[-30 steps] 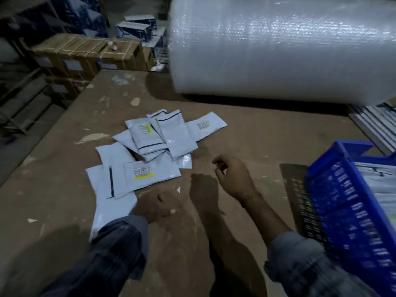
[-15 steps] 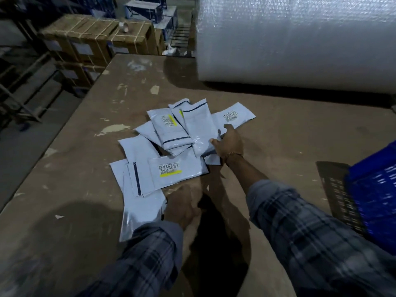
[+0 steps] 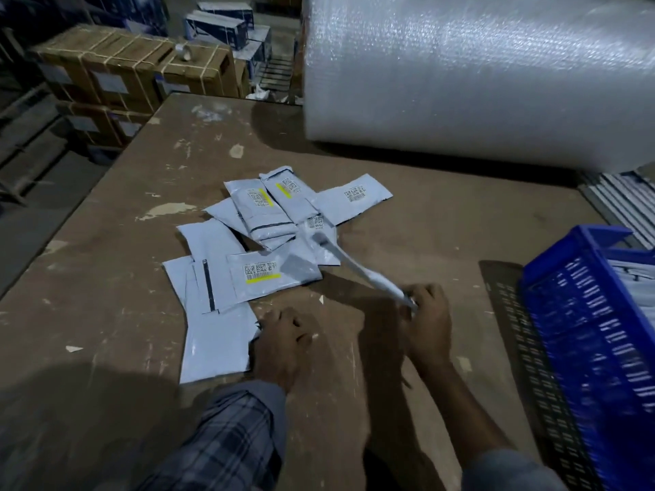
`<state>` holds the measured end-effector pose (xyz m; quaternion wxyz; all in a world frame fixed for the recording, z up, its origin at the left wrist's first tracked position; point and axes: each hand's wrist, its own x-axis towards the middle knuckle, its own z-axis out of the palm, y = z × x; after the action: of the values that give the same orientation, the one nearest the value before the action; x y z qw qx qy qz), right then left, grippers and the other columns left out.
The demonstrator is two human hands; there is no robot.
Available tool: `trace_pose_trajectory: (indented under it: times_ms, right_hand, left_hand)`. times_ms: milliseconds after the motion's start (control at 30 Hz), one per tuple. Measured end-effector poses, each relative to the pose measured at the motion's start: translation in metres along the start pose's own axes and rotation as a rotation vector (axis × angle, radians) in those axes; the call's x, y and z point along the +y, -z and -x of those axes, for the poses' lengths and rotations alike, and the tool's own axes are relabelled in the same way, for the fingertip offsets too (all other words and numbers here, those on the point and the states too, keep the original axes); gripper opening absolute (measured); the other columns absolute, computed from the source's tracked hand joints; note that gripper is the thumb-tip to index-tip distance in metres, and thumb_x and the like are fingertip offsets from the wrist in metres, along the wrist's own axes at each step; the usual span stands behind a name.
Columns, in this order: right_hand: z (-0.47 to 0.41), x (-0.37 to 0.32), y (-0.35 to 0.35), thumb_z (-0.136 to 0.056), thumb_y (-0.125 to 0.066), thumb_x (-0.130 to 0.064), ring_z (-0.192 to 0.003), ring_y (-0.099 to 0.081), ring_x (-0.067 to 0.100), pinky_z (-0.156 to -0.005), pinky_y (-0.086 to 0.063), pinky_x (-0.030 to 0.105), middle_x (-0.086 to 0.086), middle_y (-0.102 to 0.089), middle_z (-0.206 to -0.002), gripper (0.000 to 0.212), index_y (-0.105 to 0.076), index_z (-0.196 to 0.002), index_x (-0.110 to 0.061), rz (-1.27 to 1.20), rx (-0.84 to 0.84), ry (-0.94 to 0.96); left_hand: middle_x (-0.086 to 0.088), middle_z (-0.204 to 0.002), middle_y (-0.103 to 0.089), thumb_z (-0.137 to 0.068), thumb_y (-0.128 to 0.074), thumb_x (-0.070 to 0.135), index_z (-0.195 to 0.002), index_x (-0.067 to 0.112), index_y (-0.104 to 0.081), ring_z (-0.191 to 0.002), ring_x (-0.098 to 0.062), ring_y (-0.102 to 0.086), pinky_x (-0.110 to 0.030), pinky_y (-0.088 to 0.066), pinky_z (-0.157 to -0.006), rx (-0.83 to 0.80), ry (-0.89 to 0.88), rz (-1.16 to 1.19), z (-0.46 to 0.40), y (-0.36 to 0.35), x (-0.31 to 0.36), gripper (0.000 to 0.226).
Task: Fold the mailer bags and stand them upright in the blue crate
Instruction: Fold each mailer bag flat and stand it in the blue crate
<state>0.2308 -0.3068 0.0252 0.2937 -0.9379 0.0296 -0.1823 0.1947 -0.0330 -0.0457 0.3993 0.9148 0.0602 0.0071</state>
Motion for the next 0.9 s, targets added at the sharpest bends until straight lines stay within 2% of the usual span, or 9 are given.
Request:
trace_pose_trajectory:
  times_ms: [133, 233, 333, 400, 500, 600, 667, 767, 900]
  right_hand:
    - [0.061, 0.034, 0.045, -0.071, -0.075, -0.014, -0.098, -0.056, 0.020, -0.078, -0.044, 0.035, -0.004, -0.059, -0.103, 0.035, -0.074, -0.105, -0.023, 0.087, -0.116, 0.129]
    - [0.093, 0.040, 0.061, -0.085, -0.063, -0.029, -0.096, -0.055, 0.013, -0.078, -0.035, 0.024, -0.018, -0.056, -0.097, 0.014, -0.069, -0.097, -0.034, 0.071, -0.177, 0.059]
    - [0.123, 0.050, 0.066, -0.079, -0.076, -0.013, -0.098, -0.057, 0.016, -0.079, -0.042, 0.028, -0.012, -0.061, -0.105, 0.030, -0.072, -0.104, -0.029, 0.174, -0.188, 0.115]
    - [0.136, 0.059, 0.066, -0.067, -0.081, -0.005, -0.102, -0.059, 0.024, -0.078, -0.047, 0.033, 0.000, -0.062, -0.116, 0.053, -0.074, -0.116, -0.021, 0.251, -0.256, 0.255]
    - [0.140, 0.060, 0.064, -0.071, -0.074, -0.014, -0.105, -0.058, 0.027, -0.082, -0.049, 0.035, 0.000, -0.058, -0.118, 0.046, -0.072, -0.117, -0.020, 0.189, -0.290, 0.243]
    - [0.132, 0.046, 0.058, -0.085, -0.065, -0.030, -0.111, -0.056, 0.029, -0.091, -0.048, 0.042, 0.003, -0.058, -0.120, 0.041, -0.068, -0.124, -0.019, 0.198, -0.232, 0.198]
    - [0.118, 0.045, 0.043, -0.097, -0.055, -0.040, -0.127, -0.052, 0.032, -0.102, -0.047, 0.046, 0.008, -0.057, -0.137, 0.048, -0.060, -0.139, -0.018, 0.223, -0.218, 0.137]
    - [0.105, 0.056, 0.010, -0.105, -0.030, -0.052, -0.152, -0.031, 0.033, -0.120, -0.031, 0.048, 0.010, -0.034, -0.165, 0.063, -0.042, -0.157, -0.019, 0.244, -0.331, 0.106]
    - [0.107, 0.064, -0.007, -0.106, -0.025, -0.049, -0.155, -0.024, 0.035, -0.120, -0.030, 0.051, 0.009, -0.026, -0.169, 0.060, -0.037, -0.159, -0.025, 0.305, -0.375, 0.181]
  left_hand:
    - [-0.002, -0.105, -0.060, -0.089, -0.051, 0.048, -0.097, 0.025, -0.066, -0.095, -0.030, -0.060, -0.040, -0.043, -0.076, 0.077, -0.017, -0.134, 0.023, -0.004, 0.008, 0.029]
    - [0.001, -0.085, -0.062, -0.104, -0.034, 0.053, -0.079, 0.025, -0.061, -0.086, -0.030, -0.061, -0.043, -0.045, -0.078, 0.246, 0.031, -0.052, 0.037, -0.007, 0.014, 0.046]
    - [0.004, -0.077, -0.056, -0.107, -0.029, 0.054, -0.074, 0.026, -0.045, -0.080, -0.029, -0.058, -0.047, -0.051, -0.075, 0.306, 0.119, 0.052, 0.042, -0.004, 0.022, 0.046]
    - [0.002, -0.095, -0.062, -0.108, -0.034, 0.049, -0.090, 0.027, -0.058, -0.093, -0.028, -0.060, -0.047, -0.052, -0.084, 0.306, -0.012, -0.075, 0.048, -0.007, 0.031, 0.037]
    - [-0.006, -0.135, -0.063, -0.106, -0.044, 0.047, -0.123, 0.019, -0.066, -0.126, -0.033, -0.058, -0.049, -0.050, -0.104, 0.245, -0.180, -0.256, 0.057, -0.024, 0.046, 0.039]
    - [-0.008, -0.164, -0.042, -0.106, -0.041, 0.050, -0.148, 0.021, -0.054, -0.150, -0.031, -0.041, -0.051, -0.041, -0.116, 0.132, -0.282, -0.379, 0.064, -0.043, 0.059, 0.053]
    - [-0.008, -0.173, -0.025, -0.108, -0.030, 0.053, -0.159, 0.021, -0.043, -0.158, -0.029, -0.027, -0.050, -0.033, -0.123, 0.014, -0.304, -0.413, 0.063, -0.057, 0.061, 0.062]
    - [-0.012, -0.175, -0.017, -0.108, -0.023, 0.054, -0.162, 0.016, -0.037, -0.160, -0.030, -0.022, -0.053, -0.031, -0.125, -0.042, -0.244, -0.426, 0.059, -0.076, 0.054, 0.067]
    - [-0.012, -0.176, -0.011, -0.110, -0.024, 0.048, -0.167, 0.025, -0.027, -0.162, -0.031, -0.016, -0.051, -0.023, -0.128, -0.041, -0.315, -0.524, 0.060, -0.082, 0.041, 0.061]
